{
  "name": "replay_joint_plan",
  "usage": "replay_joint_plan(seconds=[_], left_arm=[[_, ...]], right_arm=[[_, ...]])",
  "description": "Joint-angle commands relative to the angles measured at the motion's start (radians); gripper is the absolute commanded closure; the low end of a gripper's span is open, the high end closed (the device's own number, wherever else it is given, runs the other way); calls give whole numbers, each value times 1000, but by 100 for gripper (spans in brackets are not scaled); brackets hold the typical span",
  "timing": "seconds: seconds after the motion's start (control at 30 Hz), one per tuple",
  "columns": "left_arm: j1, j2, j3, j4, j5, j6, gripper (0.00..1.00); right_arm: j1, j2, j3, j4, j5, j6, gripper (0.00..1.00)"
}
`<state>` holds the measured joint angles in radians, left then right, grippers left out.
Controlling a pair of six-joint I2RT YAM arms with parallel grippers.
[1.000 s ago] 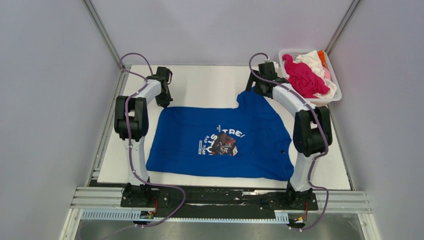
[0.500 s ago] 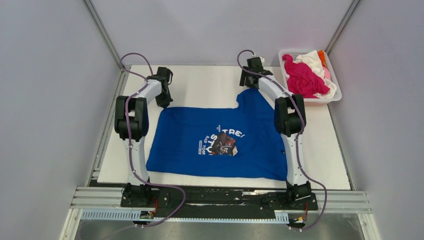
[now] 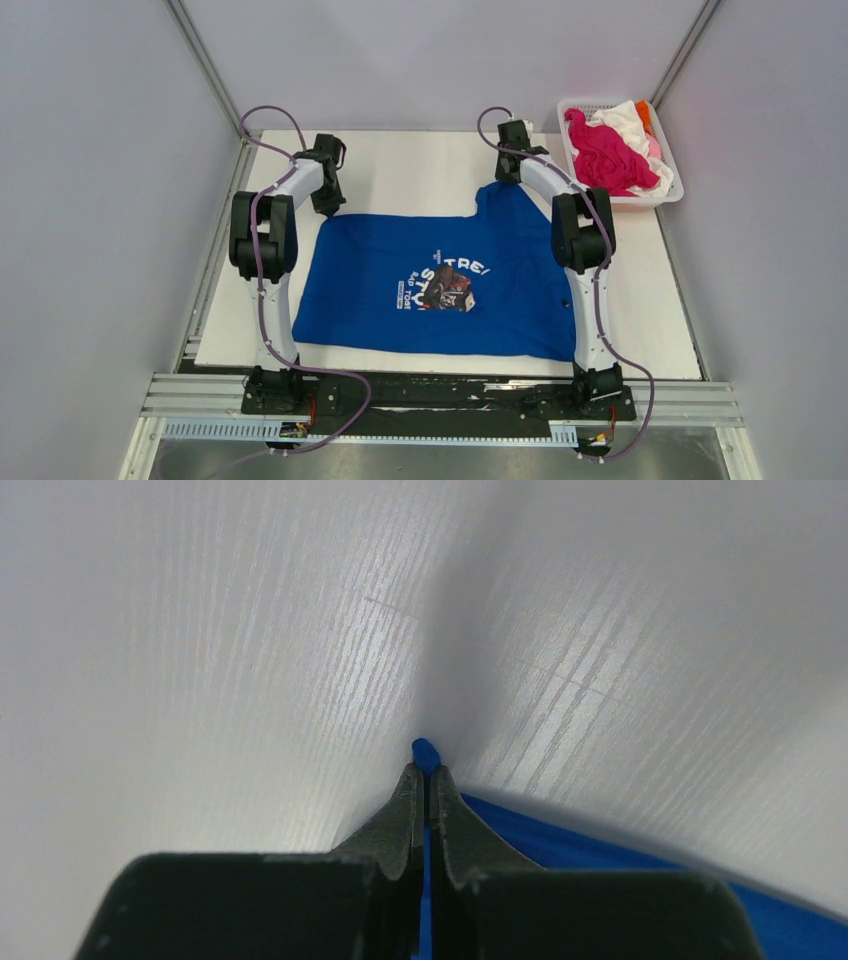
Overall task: Fold and stack the t-shirts
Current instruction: Grab the side of the flattened tshirt furthest away from the robot with both arms, then fold the other side of the tshirt into a rectangle
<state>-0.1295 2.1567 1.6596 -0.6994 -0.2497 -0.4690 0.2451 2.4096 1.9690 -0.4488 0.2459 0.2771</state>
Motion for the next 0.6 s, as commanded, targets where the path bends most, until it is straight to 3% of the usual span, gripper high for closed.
replay_joint_plan(seconds=[0.0,0.03,0.23,0.57], left_arm=[[-1,-51,-1,-40,-3,-13,100],[-1,-53,-1,-38,5,-12,100],[-1,-96,-19,-34,11,-6,100],[-34,-245,-170,18,-2,2,100]], right_arm=[[6,-20,-14,-46,-46,5,94],[5,-20,-5,-44,-53,4,99],[19,-95,-18,-25,-67,-21,100],[65,-457,-390,48,-36,-15,100]])
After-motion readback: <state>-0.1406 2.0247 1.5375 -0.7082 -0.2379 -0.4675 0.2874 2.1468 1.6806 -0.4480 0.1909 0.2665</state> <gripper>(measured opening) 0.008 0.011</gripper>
